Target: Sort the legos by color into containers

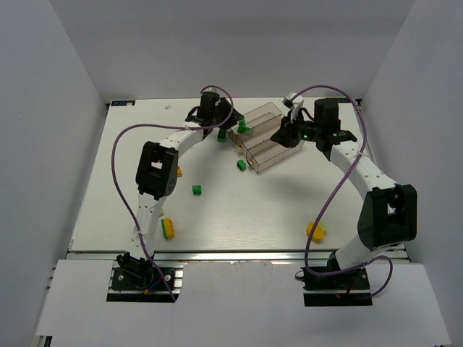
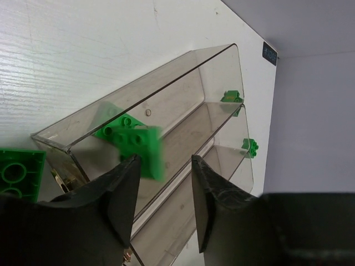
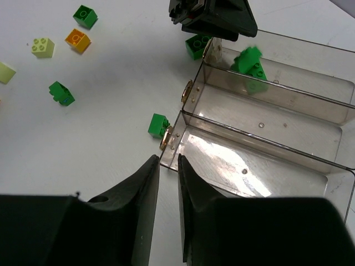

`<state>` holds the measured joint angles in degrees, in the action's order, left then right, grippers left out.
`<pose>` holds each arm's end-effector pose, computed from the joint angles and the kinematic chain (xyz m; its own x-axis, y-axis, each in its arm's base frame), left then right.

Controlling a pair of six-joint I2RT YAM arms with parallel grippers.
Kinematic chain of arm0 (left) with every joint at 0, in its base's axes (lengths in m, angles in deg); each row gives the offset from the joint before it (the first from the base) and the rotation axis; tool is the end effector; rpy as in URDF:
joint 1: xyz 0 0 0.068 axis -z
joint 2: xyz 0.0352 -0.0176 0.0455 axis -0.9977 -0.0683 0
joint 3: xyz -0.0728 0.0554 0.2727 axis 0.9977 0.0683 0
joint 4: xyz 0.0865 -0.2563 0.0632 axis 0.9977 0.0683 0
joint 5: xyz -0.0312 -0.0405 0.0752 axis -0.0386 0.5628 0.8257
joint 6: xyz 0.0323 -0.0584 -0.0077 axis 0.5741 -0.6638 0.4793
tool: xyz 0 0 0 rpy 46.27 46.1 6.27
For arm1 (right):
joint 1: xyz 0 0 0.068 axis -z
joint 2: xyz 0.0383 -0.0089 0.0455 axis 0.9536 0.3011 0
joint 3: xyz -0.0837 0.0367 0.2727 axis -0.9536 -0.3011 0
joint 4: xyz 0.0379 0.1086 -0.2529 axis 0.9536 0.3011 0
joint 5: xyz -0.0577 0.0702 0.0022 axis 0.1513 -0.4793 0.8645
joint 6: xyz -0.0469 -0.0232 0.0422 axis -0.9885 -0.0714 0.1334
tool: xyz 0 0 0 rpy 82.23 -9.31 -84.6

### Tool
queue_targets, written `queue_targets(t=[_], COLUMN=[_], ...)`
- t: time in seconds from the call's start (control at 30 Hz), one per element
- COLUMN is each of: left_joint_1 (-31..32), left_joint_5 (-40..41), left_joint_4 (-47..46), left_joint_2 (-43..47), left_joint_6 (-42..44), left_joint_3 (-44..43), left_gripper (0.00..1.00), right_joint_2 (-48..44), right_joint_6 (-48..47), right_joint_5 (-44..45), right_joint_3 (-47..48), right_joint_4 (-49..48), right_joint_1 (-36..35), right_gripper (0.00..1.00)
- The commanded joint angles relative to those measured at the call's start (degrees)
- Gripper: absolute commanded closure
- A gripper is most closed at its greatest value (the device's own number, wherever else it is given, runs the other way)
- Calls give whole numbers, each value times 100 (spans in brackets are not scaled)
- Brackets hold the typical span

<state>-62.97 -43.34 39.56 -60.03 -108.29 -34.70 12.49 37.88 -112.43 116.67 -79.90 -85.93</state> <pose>0.5463 -0.2449 0.1828 -0.7141 -0.5535 -0.4287 -0.0549 0.6547 -0.7538 0.3740 0.1234 0.3142 -0.2487 -0.2485 -0.9362 -0.7992 0.5987 0.0534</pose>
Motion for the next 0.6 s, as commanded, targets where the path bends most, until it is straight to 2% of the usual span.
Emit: queue_targets(t=[0.0, 0.2, 0.3, 0.37, 0.4, 0.5, 0.57], left_joint_1=[35, 44, 53, 53, 53, 53, 53], left_joint_5=[131, 210, 280, 394, 447, 850, 1036], left_joint_4=[42, 103, 77, 129, 173, 437, 420], left_joint_2=[302, 363, 486, 653, 740, 1214, 1801], left_joint_6=[67, 94, 137, 295, 374, 874, 1235], left_joint_3=[-175, -202, -263, -368, -377, -194, 200], left_gripper=[48, 43, 48, 56, 69, 88, 89], right_joint_2=[-127, -136, -127, -92, -48, 389, 619], right_joint_6=[9, 1, 45, 289, 386, 677, 843], right_joint_5=[-15, 21, 82, 187, 283, 713, 1012], right_joint_3=[-31, -32, -23, 30, 74, 546, 855], right_joint_4=[-158, -149, -175, -219, -210, 96, 535], right_joint_1=[45, 45, 71, 167, 237, 387, 449], right_gripper=[74, 69, 67, 65, 62, 59, 55])
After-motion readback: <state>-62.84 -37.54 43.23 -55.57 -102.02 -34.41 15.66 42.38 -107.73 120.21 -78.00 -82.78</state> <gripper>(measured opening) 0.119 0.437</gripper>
